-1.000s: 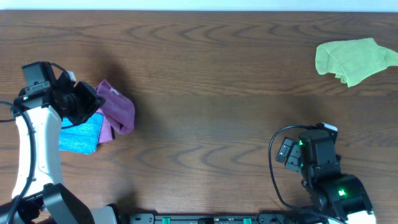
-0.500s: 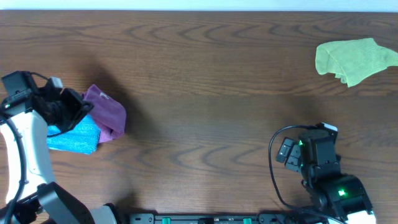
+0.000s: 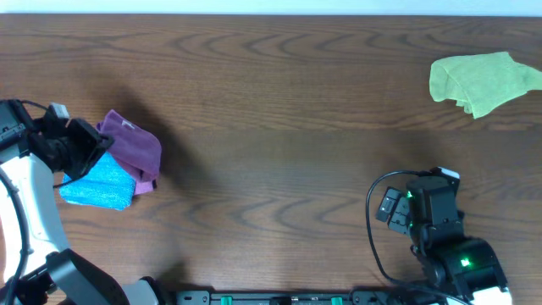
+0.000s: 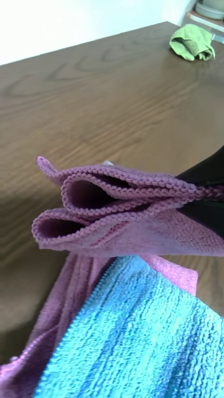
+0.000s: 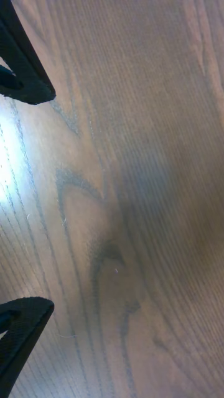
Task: Fold the cloth
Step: 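Lower the purple square onto the stack and open the left gripper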
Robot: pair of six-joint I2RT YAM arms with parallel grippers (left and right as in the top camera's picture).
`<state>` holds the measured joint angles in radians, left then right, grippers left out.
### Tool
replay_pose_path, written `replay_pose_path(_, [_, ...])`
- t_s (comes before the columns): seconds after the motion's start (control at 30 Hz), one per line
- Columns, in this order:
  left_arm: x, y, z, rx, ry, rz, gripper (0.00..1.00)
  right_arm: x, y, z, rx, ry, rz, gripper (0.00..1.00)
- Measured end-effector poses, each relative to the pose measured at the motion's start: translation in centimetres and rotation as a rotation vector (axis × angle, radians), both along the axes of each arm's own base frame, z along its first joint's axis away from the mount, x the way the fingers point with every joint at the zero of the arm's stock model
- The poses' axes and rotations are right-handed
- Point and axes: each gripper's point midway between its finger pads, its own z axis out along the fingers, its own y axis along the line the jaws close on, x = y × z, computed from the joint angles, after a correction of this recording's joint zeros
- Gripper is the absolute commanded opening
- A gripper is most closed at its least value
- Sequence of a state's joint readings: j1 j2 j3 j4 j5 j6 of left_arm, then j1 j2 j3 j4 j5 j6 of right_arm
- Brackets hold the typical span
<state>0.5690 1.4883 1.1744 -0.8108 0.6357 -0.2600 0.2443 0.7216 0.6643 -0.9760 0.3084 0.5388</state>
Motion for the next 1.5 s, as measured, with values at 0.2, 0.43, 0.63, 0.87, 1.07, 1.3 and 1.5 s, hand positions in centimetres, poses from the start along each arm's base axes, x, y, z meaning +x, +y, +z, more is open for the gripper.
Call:
replay_pose_path(0.2, [0.4,0.5,0.8,0.007,-0.024,0.005,0.06,0.0,0.0,0.0,0.000,0.000,0.000,0.99])
replay_pose_path(0.43, [-1.0,1.8,0.5,-0.008,0.008,0.046,0.06,0.0,0.0,0.0,0.000,0.000,0.000,0.99])
replay_pose_path(0.63, [-2.2,2.7,0.1,-0.007,0.038,0.073,0.06,0.0,0.0,0.0,0.000,0.000,0.000,0.99])
replay_pose_path(0.87, [-3.0,3.1,-0.5,0.019,0.085,0.082,0.06,0.0,0.0,0.0,0.000,0.000,0.000,0.99])
replay_pose_path(1.07, [-3.6,3.8,-1.0,0.062,0.127,0.101,0.06,0.0,0.0,0.0,0.000,0.000,0.000,0.99])
replay_pose_path(1.3, [-4.1,4.6,-1.4,0.105,0.162,0.118,0.06,0.0,0.0,0.0,0.000,0.000,0.000,0.99])
replay_pose_path(1.5, [-4.5,5.1,-1.6,0.135,0.184,0.129,0.06,0.0,0.0,0.0,0.000,0.000,0.000,0.99])
